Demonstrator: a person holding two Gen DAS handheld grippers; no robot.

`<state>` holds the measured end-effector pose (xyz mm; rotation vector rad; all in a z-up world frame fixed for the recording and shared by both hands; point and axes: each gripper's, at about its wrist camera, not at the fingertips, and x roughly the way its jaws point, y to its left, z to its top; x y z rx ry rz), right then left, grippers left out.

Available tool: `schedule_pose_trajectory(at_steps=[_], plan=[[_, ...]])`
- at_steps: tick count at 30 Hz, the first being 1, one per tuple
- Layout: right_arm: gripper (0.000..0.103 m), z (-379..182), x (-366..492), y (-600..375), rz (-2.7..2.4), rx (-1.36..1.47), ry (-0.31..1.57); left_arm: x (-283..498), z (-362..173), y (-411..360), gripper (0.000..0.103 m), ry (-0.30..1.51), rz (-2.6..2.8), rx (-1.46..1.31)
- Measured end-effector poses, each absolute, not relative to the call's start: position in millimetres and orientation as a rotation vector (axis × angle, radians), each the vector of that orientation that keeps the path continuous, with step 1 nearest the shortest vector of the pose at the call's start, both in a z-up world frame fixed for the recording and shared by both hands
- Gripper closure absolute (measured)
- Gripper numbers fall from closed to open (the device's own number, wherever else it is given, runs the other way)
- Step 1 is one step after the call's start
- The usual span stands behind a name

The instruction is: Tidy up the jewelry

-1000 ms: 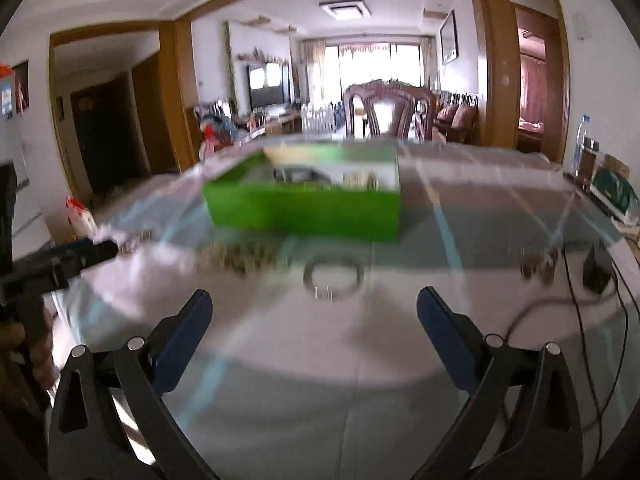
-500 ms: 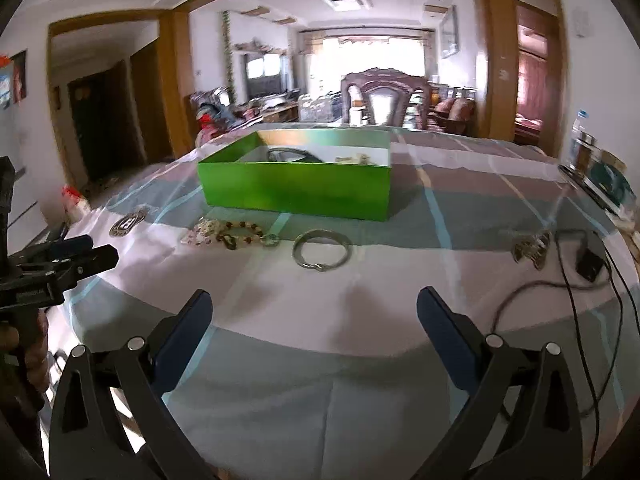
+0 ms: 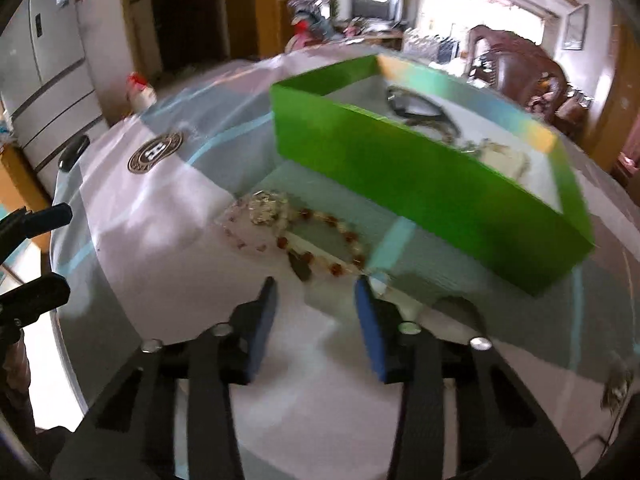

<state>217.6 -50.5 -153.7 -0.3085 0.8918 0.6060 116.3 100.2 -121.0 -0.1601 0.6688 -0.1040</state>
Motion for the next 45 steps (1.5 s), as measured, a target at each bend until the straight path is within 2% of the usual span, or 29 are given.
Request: schedule_pose_trajectory(at_steps=[5, 8, 10, 17, 22, 27, 28, 35, 37, 38, 42, 43, 45], plan=[[0.077, -163, 228, -38, 0.638, -0.309, 0.920, 122, -126, 109, 0.008, 0.685, -0.092, -0.172], [0.085, -165, 231, -34, 0.647, -0.309, 0.922, 124, -128, 110, 0.008, 0.693, -0.100, -0.169], [0.097, -166, 232, -34, 0.652, -0.306, 0.922, 127, -129, 108, 0.008, 0.698, -0.106, -0.162], [0.097, -146, 214, -62, 0.653, -0.207, 0.865, 148, -127, 92, 0.009, 0.719, -0.142, -0.128], [0.097, -136, 191, -99, 0.626, -0.107, 0.832, 190, -124, 72, 0.038, 0.768, -0.184, -0.064], [0.097, -134, 167, -127, 0.605, -0.048, 0.827, 227, -130, 59, 0.048, 0.812, -0.205, 0.002], [0.097, -134, 162, -133, 0.598, -0.045, 0.826, 232, -133, 57, 0.054, 0.826, -0.206, 0.014], [0.097, -136, 148, -148, 0.587, -0.024, 0.823, 259, -143, 50, 0.071, 0.860, -0.220, 0.031], [0.097, -137, 148, -148, 0.587, -0.020, 0.826, 260, -142, 47, 0.086, 0.859, -0.228, 0.035], [0.097, -139, 147, -149, 0.587, -0.018, 0.826, 259, -142, 46, 0.090, 0.858, -0.235, 0.038], [0.097, -140, 148, -152, 0.584, -0.008, 0.826, 256, -141, 43, 0.091, 0.835, -0.248, 0.049], [0.097, -140, 148, -152, 0.584, -0.007, 0.826, 255, -140, 46, 0.096, 0.818, -0.244, 0.037], [0.097, -140, 146, -153, 0.584, -0.006, 0.823, 251, -137, 49, 0.097, 0.795, -0.240, 0.015]])
